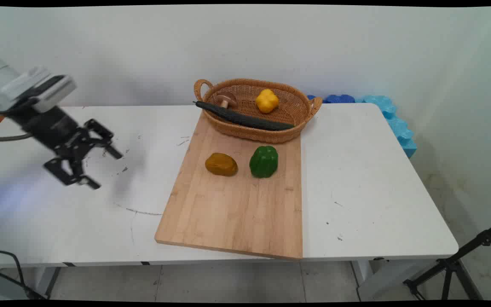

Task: Pick up the cucumber from the vegetable basket, then place the picked object on the cutting board

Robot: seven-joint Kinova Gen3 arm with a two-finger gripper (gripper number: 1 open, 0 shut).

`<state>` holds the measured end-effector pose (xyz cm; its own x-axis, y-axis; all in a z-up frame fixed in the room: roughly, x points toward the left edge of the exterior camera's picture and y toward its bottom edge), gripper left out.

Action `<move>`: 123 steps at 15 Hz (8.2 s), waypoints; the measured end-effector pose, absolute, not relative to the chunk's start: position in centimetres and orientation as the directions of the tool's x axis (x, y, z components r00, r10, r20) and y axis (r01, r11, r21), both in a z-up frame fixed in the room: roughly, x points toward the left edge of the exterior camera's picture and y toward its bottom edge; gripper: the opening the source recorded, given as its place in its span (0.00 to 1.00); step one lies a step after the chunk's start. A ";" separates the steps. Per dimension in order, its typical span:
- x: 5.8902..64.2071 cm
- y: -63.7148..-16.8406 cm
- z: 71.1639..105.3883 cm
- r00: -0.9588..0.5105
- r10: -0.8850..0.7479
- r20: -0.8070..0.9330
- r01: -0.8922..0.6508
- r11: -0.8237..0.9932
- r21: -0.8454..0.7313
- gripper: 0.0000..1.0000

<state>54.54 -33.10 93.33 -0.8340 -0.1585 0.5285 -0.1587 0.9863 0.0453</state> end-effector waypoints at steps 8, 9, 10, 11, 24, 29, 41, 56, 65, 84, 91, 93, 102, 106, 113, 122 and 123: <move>48.4 -40.4 93.7 -0.826 -0.200 0.527 -0.261 0.964 -0.042 1.00; 48.0 -41.0 93.6 -0.825 -0.203 0.527 -0.269 0.962 -0.050 1.00; 47.3 -42.0 93.6 -0.824 -0.207 0.527 -0.280 0.958 -0.061 1.00; 46.5 -43.1 93.5 -0.824 -0.211 0.527 -0.291 0.954 -0.074 1.00; 39.2 -54.5 91.7 -0.836 -0.209 0.508 -0.346 0.918 -0.192 1.00; 37.4 -57.3 90.4 -0.852 -0.193 0.486 -0.332 0.918 -0.217 1.00; 34.7 -61.6 87.6 -0.870 -0.193 0.454 -0.328 0.913 -0.240 1.00; 33.6 -62.5 85.6 -0.890 -0.177 0.420 -0.295 0.927 -0.233 0.00; 34.1 -60.3 88.3 -0.891 -0.147 0.429 -0.272 0.930 -0.246 0.00; 39.6 -49.8 100.1 -0.852 -0.196 0.486 -0.361 0.892 -0.272 0.00; 39.7 -43.1 101.7 -0.809 -0.266 0.525 -0.395 0.906 -0.150 0.00; 39.7 -41.3 101.5 -0.787 -0.310 0.534 -0.421 0.902 -0.095 0.00; 39.0 -35.8 96.9 -0.692 -0.501 0.520 -0.526 0.843 0.112 0.00; 38.4 -34.7 93.6 -0.666 -0.547 0.507 -0.547 0.820 0.165 0.00; 36.6 -34.6 87.9 -0.648 -0.561 0.515 -0.540 0.815 0.210 0.00; 34.0 -35.5 82.3 -0.653 -0.532 0.539 -0.500 0.837 0.220 0.00; 33.8 -35.6 81.9 -0.655 -0.527 0.542 -0.495 0.841 0.219 0.00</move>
